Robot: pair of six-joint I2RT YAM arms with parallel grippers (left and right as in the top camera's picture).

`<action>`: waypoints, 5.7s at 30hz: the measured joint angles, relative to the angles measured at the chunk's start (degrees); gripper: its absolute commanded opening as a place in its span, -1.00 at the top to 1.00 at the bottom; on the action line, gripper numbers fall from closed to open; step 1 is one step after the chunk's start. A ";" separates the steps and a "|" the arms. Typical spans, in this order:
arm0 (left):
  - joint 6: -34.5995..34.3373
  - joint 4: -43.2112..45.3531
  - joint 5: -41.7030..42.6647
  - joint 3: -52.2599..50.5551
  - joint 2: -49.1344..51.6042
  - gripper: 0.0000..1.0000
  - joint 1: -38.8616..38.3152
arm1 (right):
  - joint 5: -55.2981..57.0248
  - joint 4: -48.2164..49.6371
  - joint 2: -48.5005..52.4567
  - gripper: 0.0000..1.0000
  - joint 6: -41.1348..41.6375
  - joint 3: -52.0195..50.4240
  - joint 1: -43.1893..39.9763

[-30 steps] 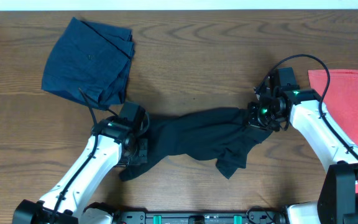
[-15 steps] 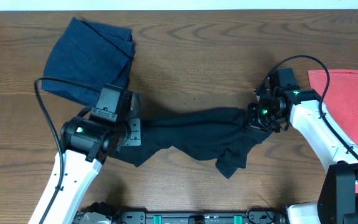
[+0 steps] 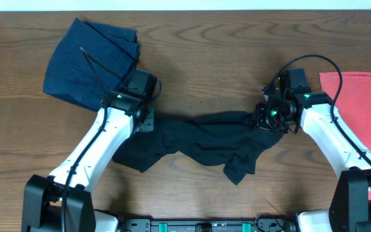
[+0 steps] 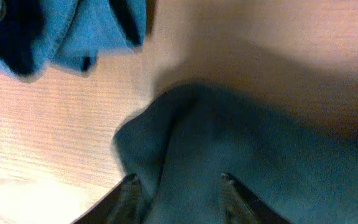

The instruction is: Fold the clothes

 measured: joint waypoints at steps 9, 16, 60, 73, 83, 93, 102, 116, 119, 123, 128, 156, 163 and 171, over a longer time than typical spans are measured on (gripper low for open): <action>-0.17 -9.49 9.99 4.26 -8.68 0.13 -1.70 | -0.20 1.42 0.00 0.31 -0.11 0.00 0.00; -0.44 -2.56 12.50 -2.64 -9.14 0.29 -11.52 | -0.17 1.79 0.00 0.27 -0.11 0.00 0.00; -0.61 -8.74 1.14 -0.81 -2.91 0.88 -17.29 | 0.20 1.79 0.00 0.22 -0.11 0.00 0.00; -4.17 -26.36 -3.67 5.75 -24.72 0.88 -17.29 | 4.57 0.35 0.00 -0.04 -0.63 0.00 -2.64; -7.02 -27.43 -6.43 5.75 -27.04 0.88 -17.29 | 5.40 3.26 0.02 -0.01 -0.98 -0.11 -2.58; -7.04 -27.39 -6.64 5.75 -27.04 0.88 -17.29 | 2.27 13.57 4.13 0.10 2.10 -3.41 0.22; -7.48 -27.34 -6.64 5.75 -27.04 0.88 -17.29 | 0.59 19.76 6.88 0.97 4.44 -3.74 2.08; -7.87 -27.52 -6.62 8.61 -26.88 0.88 -17.29 | 3.15 4.70 -16.55 0.99 2.91 -1.03 -7.76; -7.82 -27.32 -6.64 13.33 -26.84 0.88 -17.29 | 4.04 2.05 -25.35 0.97 2.71 0.81 -10.71; -7.10 -27.54 -6.40 19.52 -26.84 0.88 -17.29 | 4.37 -2.38 -34.75 0.98 2.62 1.57 -13.57; -4.52 -30.27 -5.86 30.14 -26.71 0.88 -17.29 | 4.72 -11.17 -40.15 0.98 2.54 6.67 -17.00; 4.85 -45.18 -4.87 74.69 -11.96 0.88 -16.96 | 7.98 -44.22 -23.17 0.98 1.57 63.95 -18.78; 8.70 -38.07 -2.08 75.06 13.33 0.88 -9.66 | 6.78 -28.57 -6.82 0.98 0.90 62.84 -17.64; 13.64 -26.29 12.04 100.52 28.68 0.88 4.00 | 0.72 -9.64 6.78 0.98 0.13 69.72 -21.40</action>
